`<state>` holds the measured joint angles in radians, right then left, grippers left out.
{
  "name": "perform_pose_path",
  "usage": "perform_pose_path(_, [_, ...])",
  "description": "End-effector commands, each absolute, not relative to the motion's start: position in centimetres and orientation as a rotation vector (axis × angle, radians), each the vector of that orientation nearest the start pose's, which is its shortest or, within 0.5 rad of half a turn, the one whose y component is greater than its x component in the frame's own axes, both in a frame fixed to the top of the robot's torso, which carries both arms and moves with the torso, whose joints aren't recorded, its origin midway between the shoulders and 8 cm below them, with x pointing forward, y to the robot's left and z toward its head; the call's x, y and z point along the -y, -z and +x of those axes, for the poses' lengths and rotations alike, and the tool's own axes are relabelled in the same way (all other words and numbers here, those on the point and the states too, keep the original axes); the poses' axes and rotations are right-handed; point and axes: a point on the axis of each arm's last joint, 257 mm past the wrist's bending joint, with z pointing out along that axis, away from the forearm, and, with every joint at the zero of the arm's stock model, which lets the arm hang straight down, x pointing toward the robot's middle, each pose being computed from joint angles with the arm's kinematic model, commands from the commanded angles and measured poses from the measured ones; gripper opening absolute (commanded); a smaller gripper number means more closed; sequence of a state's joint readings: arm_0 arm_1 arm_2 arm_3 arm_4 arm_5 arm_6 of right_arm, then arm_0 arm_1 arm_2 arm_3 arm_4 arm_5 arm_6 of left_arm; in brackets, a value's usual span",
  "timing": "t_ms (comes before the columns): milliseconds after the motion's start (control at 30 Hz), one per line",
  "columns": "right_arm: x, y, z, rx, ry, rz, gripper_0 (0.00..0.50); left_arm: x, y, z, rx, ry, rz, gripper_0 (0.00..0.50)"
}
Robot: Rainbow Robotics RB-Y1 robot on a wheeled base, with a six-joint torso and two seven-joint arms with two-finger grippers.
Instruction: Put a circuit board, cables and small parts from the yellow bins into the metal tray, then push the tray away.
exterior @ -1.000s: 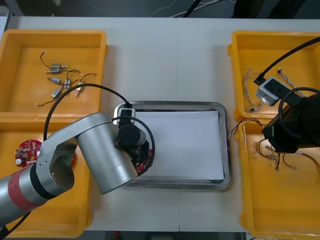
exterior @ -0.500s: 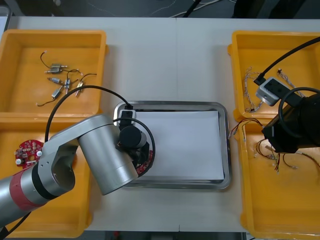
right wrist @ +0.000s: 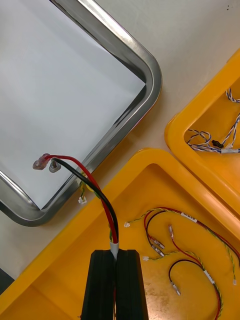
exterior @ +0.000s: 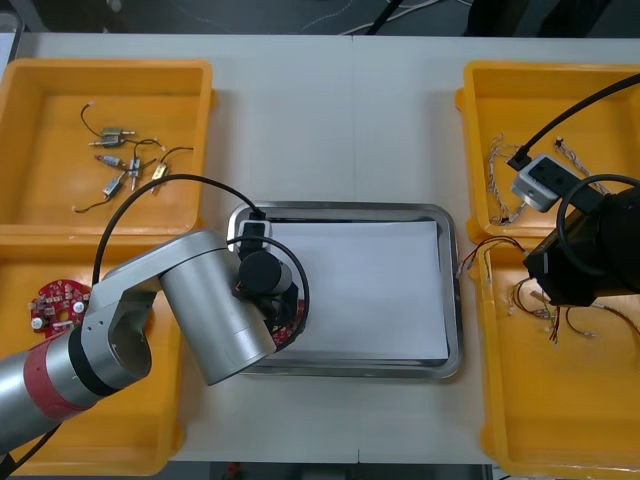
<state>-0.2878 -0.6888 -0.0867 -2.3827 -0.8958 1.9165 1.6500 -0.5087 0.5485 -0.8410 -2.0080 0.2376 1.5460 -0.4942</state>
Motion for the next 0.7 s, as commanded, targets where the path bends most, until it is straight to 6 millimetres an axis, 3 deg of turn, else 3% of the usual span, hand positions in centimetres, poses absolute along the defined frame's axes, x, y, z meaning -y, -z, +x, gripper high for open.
perform_pose_path(33, [23.7,13.6,37.5,-2.381,0.072,-0.967,0.0,-7.7,28.2,42.2,-2.506,0.04,0.144,0.23])
perform_pose_path(100, [23.7,13.6,37.5,-2.381,0.072,-0.967,0.0,-7.7,28.2,42.2,-2.506,0.041,0.142,0.322])
perform_pose_path(200, [23.7,13.6,37.5,-2.381,0.072,-0.967,0.0,-7.6,28.1,42.2,-2.505,0.042,0.14,0.356])
perform_pose_path(600, [23.7,13.6,37.5,-2.381,0.072,-0.967,0.0,-7.7,26.1,41.3,-2.519,0.054,0.117,0.361])
perform_pose_path(700, [23.7,13.6,37.5,-2.381,0.072,-0.967,0.0,-7.7,24.7,40.8,-2.528,0.081,0.107,0.369])
